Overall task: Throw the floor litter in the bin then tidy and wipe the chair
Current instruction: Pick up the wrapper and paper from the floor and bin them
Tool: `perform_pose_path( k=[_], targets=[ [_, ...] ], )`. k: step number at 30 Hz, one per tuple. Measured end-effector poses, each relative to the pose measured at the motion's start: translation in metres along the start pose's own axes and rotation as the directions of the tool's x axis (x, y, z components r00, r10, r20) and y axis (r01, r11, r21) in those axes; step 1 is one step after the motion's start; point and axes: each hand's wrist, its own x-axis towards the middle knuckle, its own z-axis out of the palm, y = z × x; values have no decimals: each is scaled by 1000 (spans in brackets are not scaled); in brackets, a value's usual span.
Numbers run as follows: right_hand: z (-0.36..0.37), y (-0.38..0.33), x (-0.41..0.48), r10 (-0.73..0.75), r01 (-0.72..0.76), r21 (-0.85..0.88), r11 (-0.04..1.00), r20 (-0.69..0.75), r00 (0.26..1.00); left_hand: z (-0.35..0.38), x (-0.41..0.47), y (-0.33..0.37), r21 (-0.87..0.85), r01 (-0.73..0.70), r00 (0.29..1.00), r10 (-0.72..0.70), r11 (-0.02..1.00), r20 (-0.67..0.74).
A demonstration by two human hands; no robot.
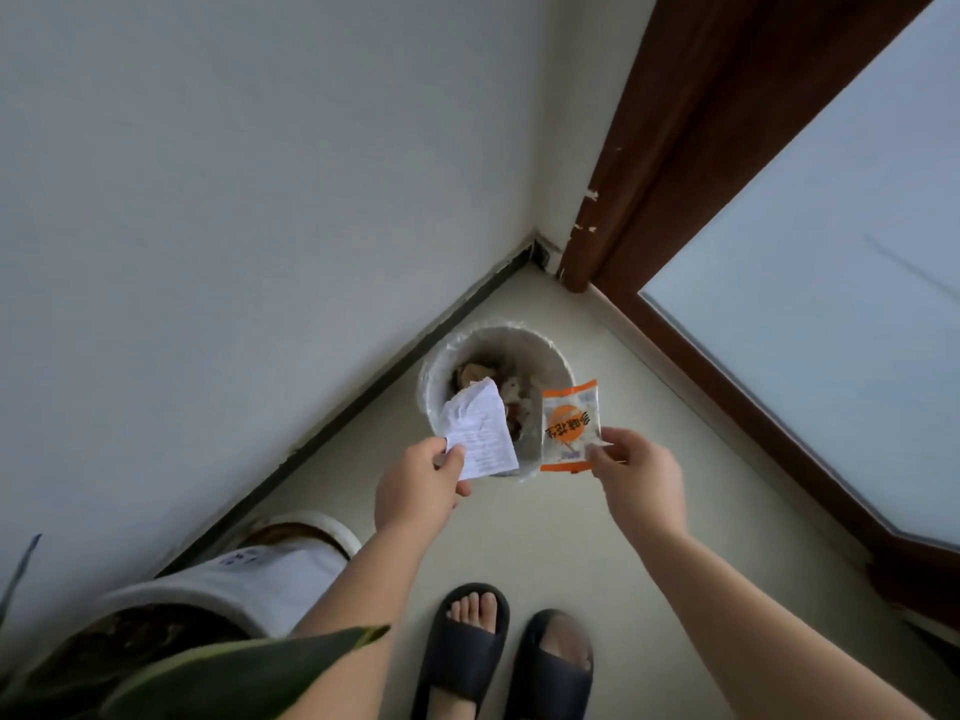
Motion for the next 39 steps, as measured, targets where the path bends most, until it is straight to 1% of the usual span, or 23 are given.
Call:
perform_pose_path(
  k=[2, 5, 7, 9, 10, 12, 15, 17, 18, 20, 23, 25, 27, 30, 33, 36, 39],
  targets=[
    [11, -1, 12, -20, 20, 0, 1000, 31, 999, 2, 15, 0, 5, 0, 1000, 0, 1000, 3],
    [22, -5, 14, -64, 63, 7, 998, 152, 986, -1, 27, 2, -16, 56, 998, -56, 998, 5],
    [21, -9, 7, -67, 68, -2, 998, 182, 981, -6, 28, 5, 39, 97, 995, -97, 994, -4],
    [11, -13, -3, -66, 69, -14, 998, 176, 982, -11, 18, 11, 117, 105, 994, -103, 988, -24],
    [4, -17, -8, -74, 82, -35, 996, 173, 982, -13, 10, 16, 148, 90, 996, -86, 985, -34],
    [-15, -27, -18, -116, 140, -141, 980, 168, 979, -20, -12, 30, 226, 21, 997, -5, 974, -74],
    [-54, -52, -35, -266, 288, -325, 901, 111, 958, -34, -48, 60, 361, -137, 966, 206, 922, -159],
    [-86, -74, -46, -391, 384, -429, 818, 76, 917, -49, -71, 85, 406, -232, 918, 337, 884, -210],
    [-104, -86, -53, -444, 416, -469, 779, 56, 894, -58, -82, 98, 435, -278, 881, 408, 857, -240],
    [-142, -110, -68, -537, 459, -520, 720, 0, 843, -79, -105, 129, 497, -357, 792, 539, 791, -289],
    [-201, -150, -97, -639, 477, -572, 667, -109, 762, -123, -148, 186, 541, -449, 666, 670, 711, -328],
    [-243, -178, -118, -679, 475, -590, 653, -180, 711, -153, -179, 224, 564, -487, 596, 726, 667, -344],
    [-283, -202, -143, -711, 479, -602, 639, -226, 666, -179, -211, 257, 583, -502, 541, 758, 639, -365],
    [-337, -229, -186, -745, 480, -608, 632, -307, 593, -212, -261, 294, 581, -540, 477, 790, 610, -386],
    [-382, -243, -230, -759, 477, -614, 629, -352, 548, -237, -306, 323, 595, -586, 410, 835, 550, -368],
    [-418, -250, -266, -749, 447, -613, 652, -428, 505, -257, -345, 354, 601, -657, 312, 890, 455, -333],
    [-449, -255, -300, -720, 419, -586, 694, -539, 438, -268, -381, 383, 618, -724, 186, 950, 305, -250]
  ],
)
